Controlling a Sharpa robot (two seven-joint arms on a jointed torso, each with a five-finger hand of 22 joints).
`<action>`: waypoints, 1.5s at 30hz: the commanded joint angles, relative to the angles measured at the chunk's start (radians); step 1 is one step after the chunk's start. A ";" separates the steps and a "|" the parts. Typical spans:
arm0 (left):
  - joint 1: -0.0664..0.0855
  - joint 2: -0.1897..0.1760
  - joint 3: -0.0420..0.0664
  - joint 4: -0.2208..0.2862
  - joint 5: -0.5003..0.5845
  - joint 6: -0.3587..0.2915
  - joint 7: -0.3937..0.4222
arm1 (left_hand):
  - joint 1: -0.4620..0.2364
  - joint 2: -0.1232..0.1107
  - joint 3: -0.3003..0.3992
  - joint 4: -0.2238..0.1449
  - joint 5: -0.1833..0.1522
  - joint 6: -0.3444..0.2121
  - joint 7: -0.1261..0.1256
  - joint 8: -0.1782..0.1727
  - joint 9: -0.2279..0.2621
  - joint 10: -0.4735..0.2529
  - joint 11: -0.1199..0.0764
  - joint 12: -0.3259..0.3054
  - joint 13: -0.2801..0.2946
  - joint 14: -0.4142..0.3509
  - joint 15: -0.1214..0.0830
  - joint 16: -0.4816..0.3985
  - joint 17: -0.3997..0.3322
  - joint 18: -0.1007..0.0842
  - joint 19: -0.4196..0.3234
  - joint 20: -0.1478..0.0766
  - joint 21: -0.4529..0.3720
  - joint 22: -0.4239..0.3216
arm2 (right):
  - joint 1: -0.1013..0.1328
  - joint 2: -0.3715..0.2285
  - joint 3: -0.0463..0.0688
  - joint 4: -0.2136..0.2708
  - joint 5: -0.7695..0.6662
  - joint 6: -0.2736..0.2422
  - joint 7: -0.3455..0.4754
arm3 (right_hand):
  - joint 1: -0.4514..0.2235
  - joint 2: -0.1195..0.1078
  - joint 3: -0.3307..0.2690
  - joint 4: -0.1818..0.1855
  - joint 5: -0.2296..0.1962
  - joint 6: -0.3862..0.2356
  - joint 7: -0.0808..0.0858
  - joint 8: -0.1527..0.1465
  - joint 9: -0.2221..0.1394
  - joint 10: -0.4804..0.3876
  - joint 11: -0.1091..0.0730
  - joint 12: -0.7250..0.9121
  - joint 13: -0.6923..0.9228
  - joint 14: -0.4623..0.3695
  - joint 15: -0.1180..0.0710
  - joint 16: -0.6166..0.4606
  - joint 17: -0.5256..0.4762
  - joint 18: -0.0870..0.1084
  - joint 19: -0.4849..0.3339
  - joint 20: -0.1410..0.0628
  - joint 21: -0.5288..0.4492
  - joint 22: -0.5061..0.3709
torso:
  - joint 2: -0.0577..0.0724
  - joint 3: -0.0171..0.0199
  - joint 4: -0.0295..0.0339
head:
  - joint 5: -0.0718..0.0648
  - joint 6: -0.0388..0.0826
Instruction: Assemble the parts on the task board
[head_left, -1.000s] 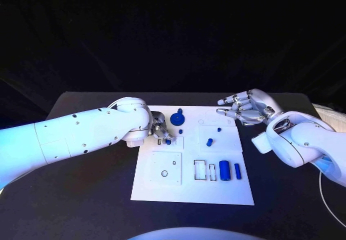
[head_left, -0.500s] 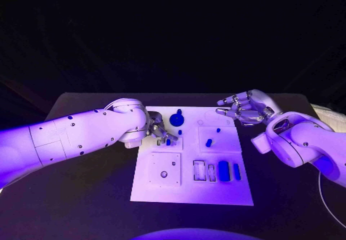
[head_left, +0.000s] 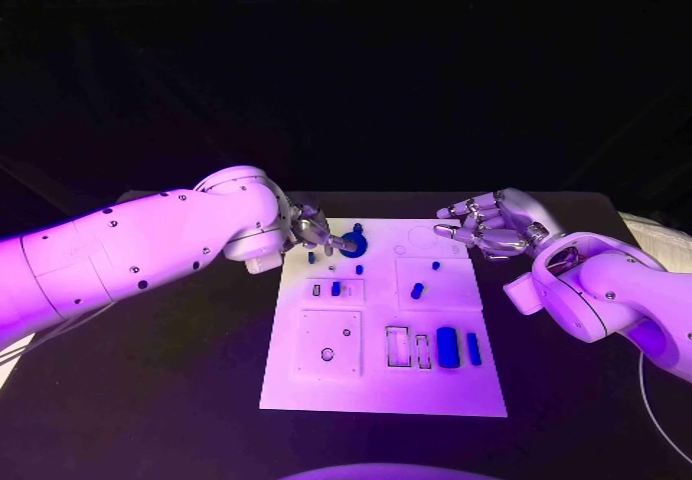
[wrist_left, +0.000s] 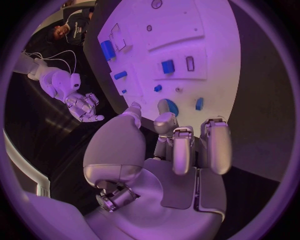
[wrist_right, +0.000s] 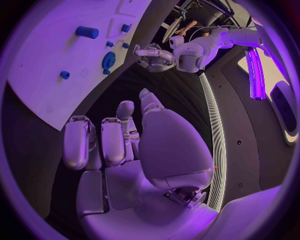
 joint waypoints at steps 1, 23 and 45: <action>0.032 0.006 0.004 -0.039 0.024 0.102 0.004 | 0.045 0.015 -0.003 -0.006 0.007 -0.028 0.014 -0.022 -0.013 -0.022 0.013 -0.018 -0.021 0.105 0.013 0.003 0.263 0.005 0.013 0.013 -0.012 0.084 | -0.002 -0.001 0.000 0.000 0.002 0.000 0.009 | -0.011 0.001 -0.006 0.001 -0.005 -0.006 0.001 0.004 0.001 -0.006 0.001 -0.002 0.000 0.028 0.004 -0.005 -0.001 0.011 -0.006 -0.001 -0.005 -0.001 | -0.001 0.0014 0.0004 | 0.003 0.005; 0.059 0.177 -0.046 -0.415 -0.094 0.242 0.017 | 0.069 0.049 -0.045 0.014 0.007 0.017 0.007 -0.010 -0.032 0.003 0.008 0.026 0.008 0.105 0.013 0.003 0.263 0.001 0.026 0.020 0.004 0.109 | -0.002 0.006 0.000 -0.002 0.002 -0.006 0.015 | -0.005 0.007 -0.008 0.001 0.003 -0.005 0.001 0.005 0.001 -0.006 0.001 0.000 0.000 0.029 0.004 -0.006 -0.001 0.011 -0.005 -0.001 -0.006 -0.002 | 0.005 0.0002 -0.0035 | 0.016 0.011; 0.044 0.195 -0.058 -0.429 -0.041 0.355 0.008 | 0.063 0.066 -0.059 0.013 0.008 0.022 0.003 -0.006 -0.033 0.005 0.005 0.028 0.008 0.105 0.010 0.003 0.263 0.001 0.027 0.017 0.004 0.110 | -0.002 0.009 0.000 -0.003 -0.002 -0.002 0.015 | 0.006 0.015 -0.015 0.000 0.029 -0.004 0.000 0.007 0.002 -0.008 0.000 0.002 -0.002 0.030 0.003 -0.009 -0.001 0.011 -0.004 -0.002 -0.007 -0.002 | 0.005 0.0001 -0.0049 | 0.022 0.007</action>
